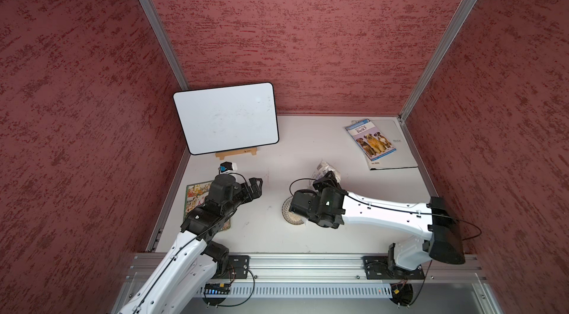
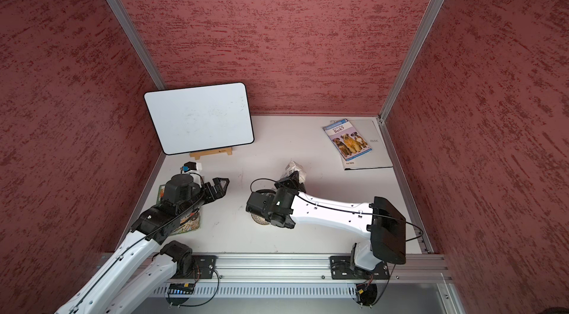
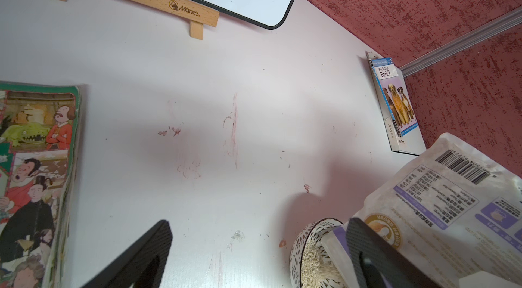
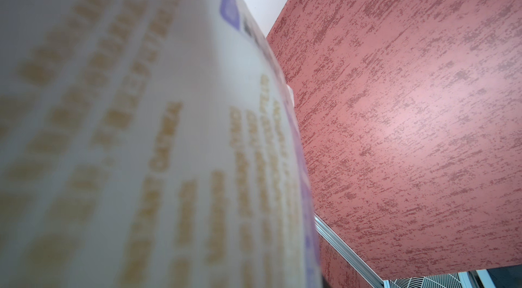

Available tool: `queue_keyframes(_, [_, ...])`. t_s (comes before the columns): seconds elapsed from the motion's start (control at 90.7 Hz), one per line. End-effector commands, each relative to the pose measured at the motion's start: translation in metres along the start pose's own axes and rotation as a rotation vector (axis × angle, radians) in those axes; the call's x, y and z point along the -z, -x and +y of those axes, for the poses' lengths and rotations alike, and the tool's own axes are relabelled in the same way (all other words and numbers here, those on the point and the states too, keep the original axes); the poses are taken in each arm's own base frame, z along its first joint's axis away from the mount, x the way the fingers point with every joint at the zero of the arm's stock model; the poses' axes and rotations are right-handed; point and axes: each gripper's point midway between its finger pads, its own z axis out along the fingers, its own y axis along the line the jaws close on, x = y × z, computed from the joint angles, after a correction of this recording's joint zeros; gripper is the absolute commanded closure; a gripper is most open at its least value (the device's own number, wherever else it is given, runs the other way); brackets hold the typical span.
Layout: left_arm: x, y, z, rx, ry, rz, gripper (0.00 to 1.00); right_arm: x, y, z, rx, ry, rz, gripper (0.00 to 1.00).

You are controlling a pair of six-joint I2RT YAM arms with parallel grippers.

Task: Pour the oats into the breakfast bowl
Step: Pour the oats into the bowl.

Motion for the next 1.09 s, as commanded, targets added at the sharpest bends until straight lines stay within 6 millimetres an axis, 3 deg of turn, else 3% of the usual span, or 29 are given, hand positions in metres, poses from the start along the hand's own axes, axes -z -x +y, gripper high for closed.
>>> queue_keyframes(0.0, [-0.005,-0.001,0.003,-0.007,0.006,0.006,0.0,0.01,-0.017,-0.025,-0.089,-0.093,0.04,1.0])
queue_keyframes(0.187, [-0.003,0.009,-0.003,-0.002,-0.015,-0.01,0.0,0.012,-0.019,-0.033,-0.075,-0.112,0.046,1.0])
queue_keyframes(1.08, [0.002,0.003,-0.003,0.007,-0.043,-0.011,0.0,0.009,-0.009,-0.04,-0.083,-0.136,0.085,1.0])
